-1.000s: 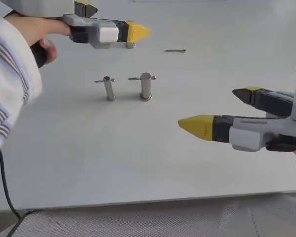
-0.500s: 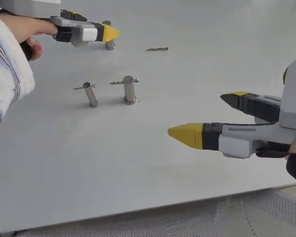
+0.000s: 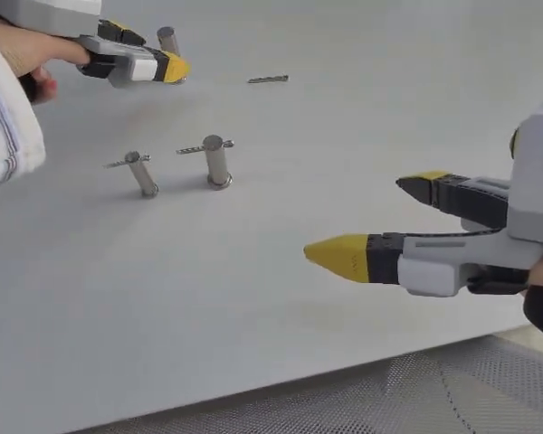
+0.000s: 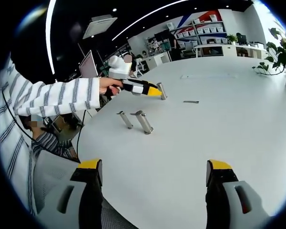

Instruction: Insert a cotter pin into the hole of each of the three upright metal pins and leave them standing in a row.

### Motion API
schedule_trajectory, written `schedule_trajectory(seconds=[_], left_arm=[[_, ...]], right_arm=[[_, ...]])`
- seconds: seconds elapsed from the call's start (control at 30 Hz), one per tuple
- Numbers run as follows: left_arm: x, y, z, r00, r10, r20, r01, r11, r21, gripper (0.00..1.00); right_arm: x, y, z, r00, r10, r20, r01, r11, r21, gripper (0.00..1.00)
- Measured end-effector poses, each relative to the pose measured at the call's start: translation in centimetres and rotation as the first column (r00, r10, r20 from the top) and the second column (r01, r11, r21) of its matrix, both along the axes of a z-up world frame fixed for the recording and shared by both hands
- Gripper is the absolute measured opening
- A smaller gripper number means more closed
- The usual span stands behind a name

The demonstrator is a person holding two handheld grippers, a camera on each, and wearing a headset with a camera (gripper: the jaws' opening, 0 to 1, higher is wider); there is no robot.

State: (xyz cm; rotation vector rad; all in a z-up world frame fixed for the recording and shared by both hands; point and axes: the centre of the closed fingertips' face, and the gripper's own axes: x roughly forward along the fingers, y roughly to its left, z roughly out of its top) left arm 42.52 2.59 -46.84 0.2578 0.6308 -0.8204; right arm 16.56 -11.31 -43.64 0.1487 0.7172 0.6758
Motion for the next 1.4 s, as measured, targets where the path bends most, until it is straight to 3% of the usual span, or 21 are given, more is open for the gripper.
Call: schedule_trajectory(seconds=[0.13,0.4,0.53,0.6,0.73,0.8,0.93,1.03,1.17,1.3,1.4], left_arm=[[0.5,-0.2,-0.3,1.000,-0.003,0.007,0.003,1.000,0.024,0.35],[1.1,-0.4,-0.2,1.000,-0.014,0.007,0.013,0.999,0.029,0.19],[1.3,-0.8,-0.1,1.000,-0.027,0.008,0.027,0.999,0.024,0.17],[0.9,-1.1,-0.1,0.999,-0.047,-0.005,0.047,0.999,0.021,0.11],[0.9,-1.1,0.0,0.999,-0.043,-0.029,0.044,0.998,0.036,0.10],[0.9,-1.0,0.0,0.998,-0.059,-0.010,0.060,0.996,0.066,0.10],[1.1,-0.6,0.0,1.000,-0.028,-0.012,0.029,0.997,0.075,0.10],[1.4,-0.1,0.3,0.999,-0.028,0.017,0.026,0.993,0.111,0.10],[1.6,0.3,2.2,1.000,-0.001,0.029,-0.001,0.998,0.064,0.09],[1.0,0.7,4.6,1.000,0.000,0.031,-0.001,1.000,0.027,0.09],[0.1,0.6,6.6,0.997,-0.036,0.066,0.034,0.999,0.032,0.10]], right_arm=[[-0.1,0.0,-0.1,1.000,0.006,-0.008,-0.006,1.000,-0.008,0.88],[-0.2,0.2,-0.6,1.000,0.002,-0.021,-0.002,1.000,-0.005,0.87],[-0.1,0.1,-0.6,1.000,0.001,-0.026,-0.001,1.000,-0.008,0.87],[-0.1,0.0,-0.5,1.000,-0.002,-0.026,0.002,1.000,-0.005,0.87],[-0.1,0.0,-0.5,1.000,-0.001,-0.028,0.001,1.000,-0.009,0.86],[-0.2,0.1,-0.4,1.000,0.000,-0.027,-0.001,1.000,-0.009,0.86],[-0.2,0.1,-0.2,1.000,0.001,-0.026,-0.001,1.000,-0.008,0.86],[-0.3,0.1,-0.1,1.000,0.005,-0.026,-0.005,1.000,-0.006,0.85],[-0.2,0.1,0.1,1.000,0.006,-0.019,-0.007,1.000,-0.003,0.85],[-0.2,0.3,0.6,1.000,0.015,-0.009,-0.015,1.000,-0.002,0.85],[-0.3,0.5,1.2,1.000,0.024,0.010,-0.024,1.000,-0.003,0.85]])
